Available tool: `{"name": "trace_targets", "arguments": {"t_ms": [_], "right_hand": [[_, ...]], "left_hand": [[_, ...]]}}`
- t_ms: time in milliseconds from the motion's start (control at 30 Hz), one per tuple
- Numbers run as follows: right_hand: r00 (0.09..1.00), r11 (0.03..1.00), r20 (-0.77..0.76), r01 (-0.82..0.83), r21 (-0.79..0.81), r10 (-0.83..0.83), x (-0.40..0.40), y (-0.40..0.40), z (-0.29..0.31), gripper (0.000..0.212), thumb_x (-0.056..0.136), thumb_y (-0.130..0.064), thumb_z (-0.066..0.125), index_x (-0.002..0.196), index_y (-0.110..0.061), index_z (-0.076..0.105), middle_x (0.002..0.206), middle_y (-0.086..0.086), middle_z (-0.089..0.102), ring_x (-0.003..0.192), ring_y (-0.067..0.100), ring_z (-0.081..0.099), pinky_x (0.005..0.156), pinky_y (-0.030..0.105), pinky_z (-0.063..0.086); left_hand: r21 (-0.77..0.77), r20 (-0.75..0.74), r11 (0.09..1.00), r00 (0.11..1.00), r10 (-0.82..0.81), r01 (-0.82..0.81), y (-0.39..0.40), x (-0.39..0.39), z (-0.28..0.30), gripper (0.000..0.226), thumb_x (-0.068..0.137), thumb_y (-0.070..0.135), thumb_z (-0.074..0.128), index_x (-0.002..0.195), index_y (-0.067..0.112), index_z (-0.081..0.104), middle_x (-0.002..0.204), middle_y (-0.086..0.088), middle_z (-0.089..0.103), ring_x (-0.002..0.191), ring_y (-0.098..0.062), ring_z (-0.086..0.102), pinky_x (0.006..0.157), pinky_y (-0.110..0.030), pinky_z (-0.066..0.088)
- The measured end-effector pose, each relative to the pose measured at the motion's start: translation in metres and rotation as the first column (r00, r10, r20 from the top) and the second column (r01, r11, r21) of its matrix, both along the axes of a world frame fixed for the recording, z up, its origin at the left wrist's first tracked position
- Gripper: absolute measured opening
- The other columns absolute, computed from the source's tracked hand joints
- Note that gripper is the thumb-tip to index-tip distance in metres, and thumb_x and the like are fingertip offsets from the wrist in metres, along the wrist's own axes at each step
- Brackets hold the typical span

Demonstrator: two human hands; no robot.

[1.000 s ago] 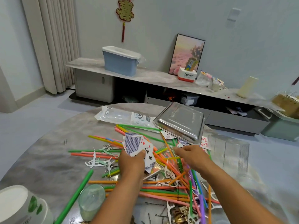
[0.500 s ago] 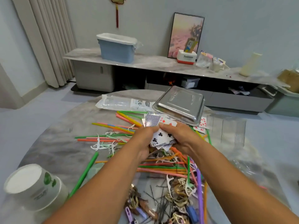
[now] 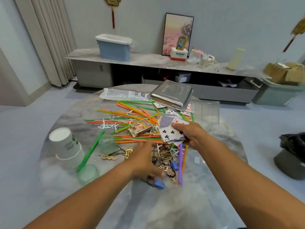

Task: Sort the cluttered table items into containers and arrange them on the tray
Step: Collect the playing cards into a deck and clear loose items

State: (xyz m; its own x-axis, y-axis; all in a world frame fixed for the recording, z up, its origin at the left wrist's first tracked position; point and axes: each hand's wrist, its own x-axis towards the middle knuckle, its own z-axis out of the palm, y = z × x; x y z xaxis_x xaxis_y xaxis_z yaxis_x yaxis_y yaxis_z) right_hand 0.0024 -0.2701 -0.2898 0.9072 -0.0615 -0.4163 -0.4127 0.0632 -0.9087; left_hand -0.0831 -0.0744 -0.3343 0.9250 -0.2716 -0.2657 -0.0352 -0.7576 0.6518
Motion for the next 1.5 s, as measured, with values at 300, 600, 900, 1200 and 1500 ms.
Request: {"name": "trace_targets", "arguments": {"t_ms": [300,600,900,1200,1500], "right_hand": [[0.985,0.986,-0.038,-0.167,-0.016,0.167,-0.074,-0.011,-0.019,0.028,0.087,-0.012,0.078,0.113,-0.007,0.068,0.097,0.016,0.078,0.076,0.026,0.076,0.057,0.035,0.059],[0.882,0.847,-0.066,-0.468,-0.254,0.467,-0.122,-0.005,-0.041,0.033,0.079,-0.009,0.087,0.106,-0.007,0.07,0.09,0.008,0.079,0.079,0.022,0.076,0.06,0.029,0.057],[0.667,0.495,-0.205,-0.693,-0.523,0.716,-0.14,0.039,-0.061,0.065,0.074,-0.025,0.091,0.131,-0.022,0.061,0.122,0.002,0.067,0.108,0.021,0.067,0.095,0.04,0.058],[0.68,0.38,0.033,-0.369,-0.848,0.733,-0.122,0.049,-0.044,0.013,0.073,-0.048,0.07,0.083,-0.053,0.064,0.072,-0.017,0.063,0.068,0.006,0.057,0.058,0.03,0.043],[0.99,0.534,0.138,0.122,-0.837,-0.01,-0.056,-0.046,-0.045,0.02,0.094,-0.025,0.058,0.107,-0.024,0.072,0.112,0.007,0.072,0.107,0.032,0.064,0.091,0.039,0.053]], "left_hand": [[0.222,0.087,0.974,0.996,0.027,-0.046,-0.004,-0.057,-0.03,0.043,0.087,0.046,0.073,0.095,0.022,0.039,0.092,0.0,0.053,0.092,-0.028,0.058,0.063,-0.034,0.033],[-0.381,-0.262,0.713,0.808,0.527,-0.589,0.002,-0.039,-0.028,0.019,0.105,0.019,0.045,0.099,0.008,0.059,0.098,-0.012,0.066,0.084,-0.025,0.059,0.075,-0.035,0.046],[-0.502,-0.335,0.633,0.807,0.487,-0.59,0.031,-0.045,-0.03,0.033,0.107,0.038,0.045,0.107,0.01,0.063,0.088,-0.013,0.067,0.074,-0.025,0.063,0.062,-0.031,0.051],[-0.451,0.155,0.828,0.884,0.441,-0.334,0.0,-0.036,-0.027,0.025,0.105,0.032,0.049,0.086,0.022,0.061,0.084,-0.003,0.066,0.083,-0.024,0.063,0.077,-0.049,0.052],[-0.558,0.034,0.797,0.953,0.302,-0.232,-0.067,0.005,0.0,0.018,0.108,0.031,0.044,0.104,0.02,0.057,0.104,-0.015,0.065,0.094,-0.035,0.062,0.09,-0.052,0.052]]}}
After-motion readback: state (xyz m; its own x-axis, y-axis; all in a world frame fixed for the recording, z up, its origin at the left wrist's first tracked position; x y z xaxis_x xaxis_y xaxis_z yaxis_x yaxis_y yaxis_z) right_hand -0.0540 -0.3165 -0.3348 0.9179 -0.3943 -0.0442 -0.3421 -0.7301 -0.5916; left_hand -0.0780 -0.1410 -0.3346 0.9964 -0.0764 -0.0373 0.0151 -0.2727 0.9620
